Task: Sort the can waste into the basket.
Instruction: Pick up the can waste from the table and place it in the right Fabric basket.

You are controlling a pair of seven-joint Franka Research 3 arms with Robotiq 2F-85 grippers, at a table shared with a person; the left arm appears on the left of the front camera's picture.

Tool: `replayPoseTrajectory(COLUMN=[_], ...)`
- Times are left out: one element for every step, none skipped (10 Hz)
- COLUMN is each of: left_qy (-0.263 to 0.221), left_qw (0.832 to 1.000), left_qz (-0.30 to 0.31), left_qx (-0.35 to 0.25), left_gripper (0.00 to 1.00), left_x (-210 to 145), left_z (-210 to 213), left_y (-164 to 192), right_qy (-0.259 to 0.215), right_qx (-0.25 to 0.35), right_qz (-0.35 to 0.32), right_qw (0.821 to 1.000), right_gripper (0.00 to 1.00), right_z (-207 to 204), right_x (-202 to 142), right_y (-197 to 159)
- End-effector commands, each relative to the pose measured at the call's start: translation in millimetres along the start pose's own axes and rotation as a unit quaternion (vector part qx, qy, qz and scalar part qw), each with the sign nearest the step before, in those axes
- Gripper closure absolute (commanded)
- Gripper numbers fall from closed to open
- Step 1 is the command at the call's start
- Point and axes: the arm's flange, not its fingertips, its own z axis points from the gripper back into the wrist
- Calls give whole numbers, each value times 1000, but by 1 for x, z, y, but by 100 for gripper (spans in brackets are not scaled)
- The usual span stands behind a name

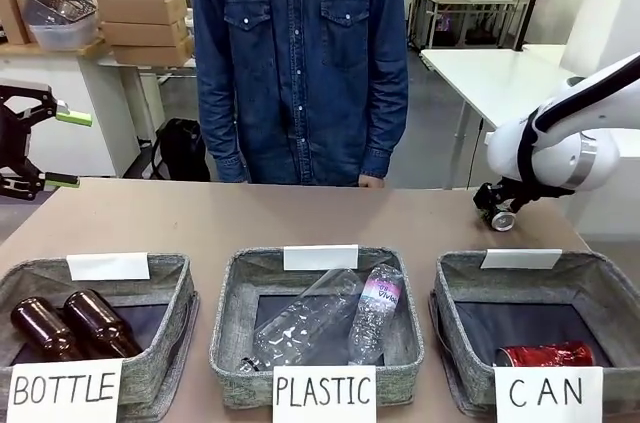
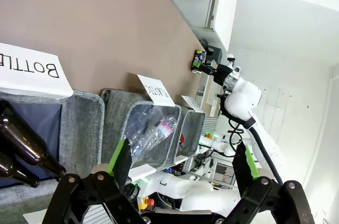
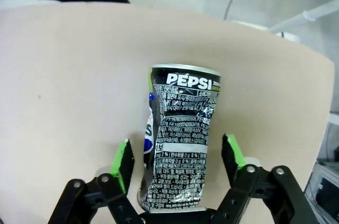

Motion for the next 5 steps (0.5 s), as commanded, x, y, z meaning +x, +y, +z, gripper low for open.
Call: replayPoseTrajectory(left_qy=[4, 4, 4, 4, 4], left_qw=[1000, 1000, 1000, 1000, 1000], left_qz=[-7, -7, -7, -7, -7], left_qx=[-1, -1, -1, -1, -1], left_gripper=[0, 0, 0, 0, 0], left_x=[0, 0, 0, 0, 0], left_z=[3, 3, 3, 3, 3], left_y=[0, 0, 0, 0, 0], right_qy=[9, 10, 11, 14, 14], right_qx=[-3, -2, 0, -3, 2], right_qz=[3, 4, 5, 4, 4], right_qw=[1000, 1000, 1000, 1000, 1000], right_gripper=[100, 100, 100, 86, 95], right_z=[3, 4, 4, 3, 3], right_x=[3, 3, 3, 3, 2], right_y=[-1, 0, 0, 0, 0])
